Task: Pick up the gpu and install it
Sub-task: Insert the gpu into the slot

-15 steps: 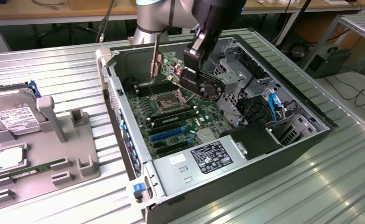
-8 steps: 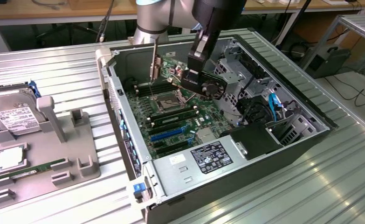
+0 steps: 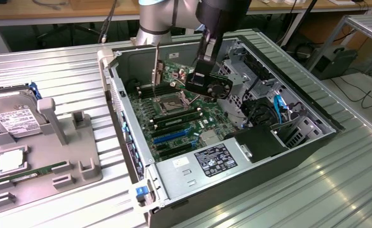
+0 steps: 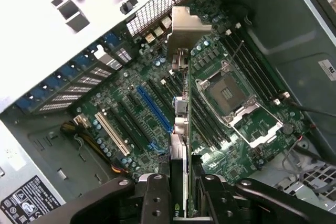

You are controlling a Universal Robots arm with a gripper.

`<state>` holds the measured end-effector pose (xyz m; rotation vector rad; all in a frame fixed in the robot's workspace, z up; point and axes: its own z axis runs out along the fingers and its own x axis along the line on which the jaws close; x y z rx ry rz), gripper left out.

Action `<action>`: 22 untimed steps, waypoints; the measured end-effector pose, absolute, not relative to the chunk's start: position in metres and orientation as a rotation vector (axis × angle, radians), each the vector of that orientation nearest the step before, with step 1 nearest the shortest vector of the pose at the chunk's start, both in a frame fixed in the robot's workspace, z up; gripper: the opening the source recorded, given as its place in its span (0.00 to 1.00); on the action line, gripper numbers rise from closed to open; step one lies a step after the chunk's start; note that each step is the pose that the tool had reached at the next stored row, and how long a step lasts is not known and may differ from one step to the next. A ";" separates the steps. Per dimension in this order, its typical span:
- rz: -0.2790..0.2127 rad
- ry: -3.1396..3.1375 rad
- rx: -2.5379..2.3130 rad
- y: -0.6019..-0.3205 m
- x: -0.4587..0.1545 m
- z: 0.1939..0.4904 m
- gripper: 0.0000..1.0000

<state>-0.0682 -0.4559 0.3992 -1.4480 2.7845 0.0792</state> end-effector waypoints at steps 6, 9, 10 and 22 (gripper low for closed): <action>0.076 2.695 -1.607 -0.456 -0.068 0.397 0.26; 0.075 2.649 -1.681 -0.456 -0.068 0.395 0.26; 0.074 2.634 -1.704 -0.456 -0.068 0.395 0.26; 0.072 2.434 -1.983 -0.456 -0.068 0.385 0.26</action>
